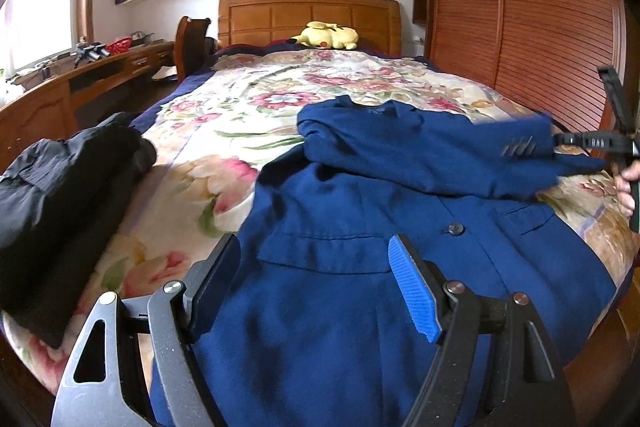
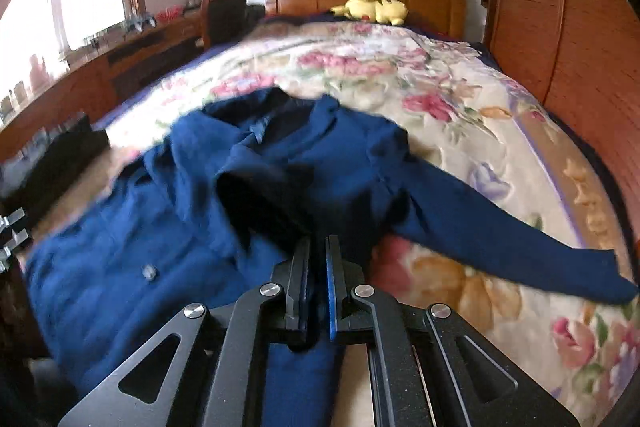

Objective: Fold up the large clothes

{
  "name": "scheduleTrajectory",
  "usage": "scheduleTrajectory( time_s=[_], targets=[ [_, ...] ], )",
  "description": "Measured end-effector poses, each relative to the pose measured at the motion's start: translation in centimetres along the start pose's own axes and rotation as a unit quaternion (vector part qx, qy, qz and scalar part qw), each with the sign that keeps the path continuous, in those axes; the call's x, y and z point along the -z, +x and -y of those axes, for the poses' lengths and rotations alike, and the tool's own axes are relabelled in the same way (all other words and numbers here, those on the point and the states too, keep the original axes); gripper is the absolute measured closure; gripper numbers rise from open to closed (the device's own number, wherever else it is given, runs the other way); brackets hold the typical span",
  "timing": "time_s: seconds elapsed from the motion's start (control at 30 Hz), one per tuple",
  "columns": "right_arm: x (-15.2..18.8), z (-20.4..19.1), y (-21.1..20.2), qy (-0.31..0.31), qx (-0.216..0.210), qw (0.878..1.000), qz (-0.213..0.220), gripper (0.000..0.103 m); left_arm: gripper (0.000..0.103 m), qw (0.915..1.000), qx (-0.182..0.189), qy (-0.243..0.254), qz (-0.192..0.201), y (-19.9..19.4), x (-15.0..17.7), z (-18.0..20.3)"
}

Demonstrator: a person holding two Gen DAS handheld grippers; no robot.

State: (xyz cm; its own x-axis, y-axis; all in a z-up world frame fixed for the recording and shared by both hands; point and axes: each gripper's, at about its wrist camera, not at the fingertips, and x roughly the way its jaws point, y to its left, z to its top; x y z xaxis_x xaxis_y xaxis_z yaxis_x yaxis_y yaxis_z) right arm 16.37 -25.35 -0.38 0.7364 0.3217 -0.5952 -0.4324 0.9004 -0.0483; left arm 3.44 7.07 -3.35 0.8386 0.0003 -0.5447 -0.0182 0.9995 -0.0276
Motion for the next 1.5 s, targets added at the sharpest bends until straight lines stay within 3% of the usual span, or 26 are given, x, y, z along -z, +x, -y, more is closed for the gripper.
scheduleTrajectory(
  time_s=[0.07, 0.1, 0.13, 0.4, 0.6, 0.8, 1.0, 1.23, 1.5],
  targets=[
    [0.7, -0.5, 0.0, -0.015, 0.012, 1.0, -0.004, 0.074, 0.026, 0.9999, 0.003, 0.009, 0.001, 0.7, -0.3, 0.5],
    [1.1, -0.7, -0.1, -0.017, 0.013, 1.0, -0.002, 0.057, 0.026, 0.9999, 0.004, 0.014, 0.002, 1.0, -0.5, 0.7],
    [1.5, -0.8, -0.2, -0.018, 0.019, 1.0, 0.0, 0.047, 0.026, 0.9998, 0.005, 0.019, 0.003, 1.4, -0.6, 1.0],
    [3.5, 1.3, 0.1, -0.001, 0.031, 0.999, 0.037, 0.045, 0.026, 0.9982, 0.027, 0.054, -0.002, 5.1, -2.2, 3.2],
    [3.8, -0.6, 2.3, -0.033, 0.008, 0.999, 0.038, 0.045, 0.026, 0.9968, 0.045, 0.065, 0.002, 7.6, -3.3, 5.2],
    [3.6, -3.8, 4.6, -0.064, -0.036, 0.997, 0.02, 0.045, 0.026, 0.9962, 0.06, 0.062, -0.004, 8.6, -2.9, 6.3],
    [3.7, -5.5, 7.1, -0.086, -0.058, 0.995, -0.005, 0.045, 0.026, 0.9969, 0.049, 0.06, 0.014, 8.2, -2.2, 6.3],
    [4.3, -6.4, 9.4, -0.102, -0.049, 0.993, -0.035, 0.045, 0.026, 0.9977, 0.043, 0.044, 0.028, 7.9, -1.6, 5.7],
    [4.7, -8.5, 8.9, -0.128, -0.045, 0.99, -0.044, 0.045, 0.026, 0.9978, 0.036, 0.049, 0.028, 8.4, -1.2, 6.0]
  ],
)
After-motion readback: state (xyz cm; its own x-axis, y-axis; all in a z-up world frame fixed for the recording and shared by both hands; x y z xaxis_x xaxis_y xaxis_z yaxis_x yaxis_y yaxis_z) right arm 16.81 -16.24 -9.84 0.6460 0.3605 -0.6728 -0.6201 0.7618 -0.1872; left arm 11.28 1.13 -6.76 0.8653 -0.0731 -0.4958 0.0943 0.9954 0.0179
